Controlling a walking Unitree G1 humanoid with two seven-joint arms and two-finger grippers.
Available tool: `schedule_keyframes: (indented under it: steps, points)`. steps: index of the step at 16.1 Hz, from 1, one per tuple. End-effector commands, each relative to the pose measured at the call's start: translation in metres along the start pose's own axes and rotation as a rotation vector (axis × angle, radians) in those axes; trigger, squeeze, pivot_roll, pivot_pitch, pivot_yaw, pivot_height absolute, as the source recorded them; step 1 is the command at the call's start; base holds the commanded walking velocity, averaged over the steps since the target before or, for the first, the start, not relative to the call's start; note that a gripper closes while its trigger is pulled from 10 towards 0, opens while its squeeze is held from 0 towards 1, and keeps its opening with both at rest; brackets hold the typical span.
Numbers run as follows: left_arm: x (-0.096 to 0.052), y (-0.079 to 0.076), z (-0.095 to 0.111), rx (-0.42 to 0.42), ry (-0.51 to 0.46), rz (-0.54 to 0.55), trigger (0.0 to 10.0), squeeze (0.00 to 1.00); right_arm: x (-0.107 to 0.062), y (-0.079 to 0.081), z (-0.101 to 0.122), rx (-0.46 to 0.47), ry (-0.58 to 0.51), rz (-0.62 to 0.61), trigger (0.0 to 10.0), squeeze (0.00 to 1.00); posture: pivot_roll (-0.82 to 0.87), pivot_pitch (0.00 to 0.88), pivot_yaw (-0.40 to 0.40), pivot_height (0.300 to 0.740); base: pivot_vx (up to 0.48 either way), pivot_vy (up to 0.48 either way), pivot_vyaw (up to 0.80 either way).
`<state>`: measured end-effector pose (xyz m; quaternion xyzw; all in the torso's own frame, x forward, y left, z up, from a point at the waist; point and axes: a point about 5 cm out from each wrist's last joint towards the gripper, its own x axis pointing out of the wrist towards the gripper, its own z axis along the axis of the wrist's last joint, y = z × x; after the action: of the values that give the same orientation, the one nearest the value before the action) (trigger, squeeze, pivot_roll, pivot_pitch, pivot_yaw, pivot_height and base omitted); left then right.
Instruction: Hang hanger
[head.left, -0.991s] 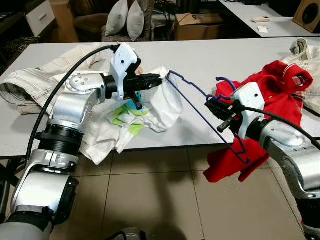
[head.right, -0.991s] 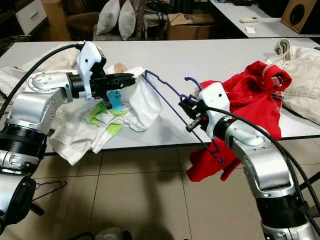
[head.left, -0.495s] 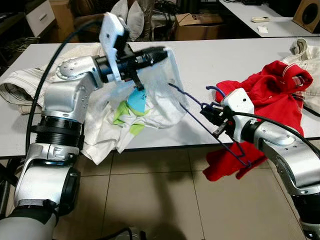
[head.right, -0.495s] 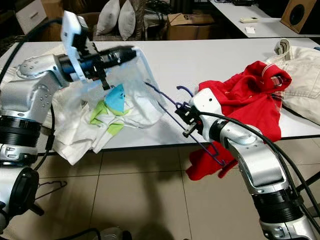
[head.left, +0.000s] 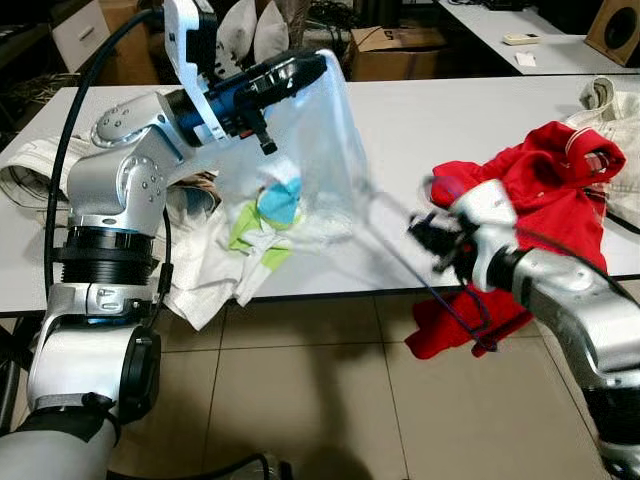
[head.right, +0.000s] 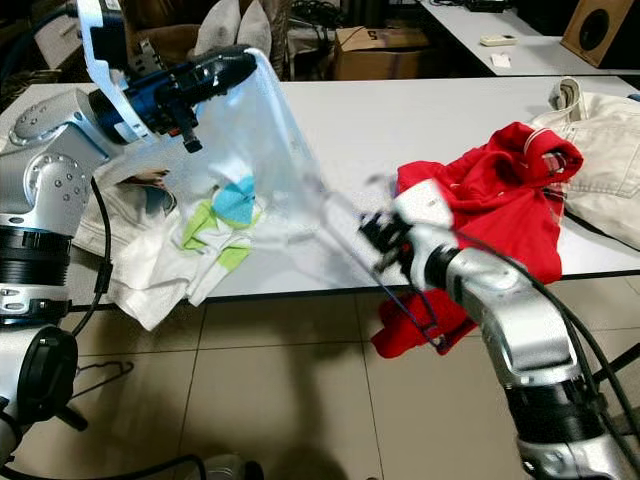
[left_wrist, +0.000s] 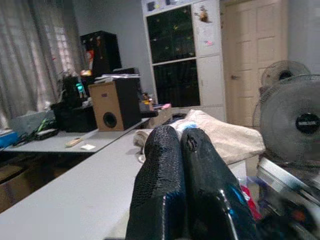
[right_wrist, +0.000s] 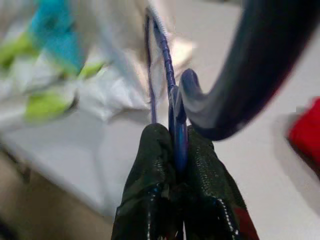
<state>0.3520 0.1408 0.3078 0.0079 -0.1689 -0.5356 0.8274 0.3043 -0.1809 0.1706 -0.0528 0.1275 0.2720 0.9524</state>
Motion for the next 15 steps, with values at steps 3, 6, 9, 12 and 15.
schedule_keyframes:
  steps: [3, 6, 9, 12, 15]
  points:
    - [0.001, -0.006, 0.001, 0.04, 0.032, -0.04, 0.0, 0.0, -0.005, -0.024, 0.011, 0.278, -0.14, -0.139, 10.0, 0.0, -0.04, 0.0, 0.011, 0.74, 0.0, 0.0, 0.0]
    - [0.0, -0.015, -0.02, 0.047, 0.125, -0.055, 0.0, 0.0, -0.004, -0.027, 0.016, 0.551, -0.267, -0.133, 10.0, 0.0, -0.04, 0.0, 0.012, 0.74, 0.0, 0.0, 0.0]
    - [0.001, -0.027, -0.042, 0.05, 0.206, -0.078, 0.0, 0.0, 0.003, -0.027, 0.019, 0.77, -0.351, -0.133, 10.0, 0.0, -0.04, 0.0, 0.016, 0.74, 0.0, 0.0, 0.0]
    - [0.003, -0.037, -0.088, 0.114, 0.394, -0.035, 0.0, 0.0, 0.013, -0.027, 0.028, 1.06, -0.455, -0.129, 10.0, 0.0, -0.04, 0.0, 0.021, 0.74, 0.0, 0.0, 0.0]
    - [0.01, -0.055, -0.097, 0.069, 0.371, -0.08, 0.0, 0.0, 0.024, -0.033, 0.026, 1.231, -0.469, -0.231, 10.0, 0.0, -0.05, 0.0, 0.024, 0.74, 0.0, 0.0, 0.0]
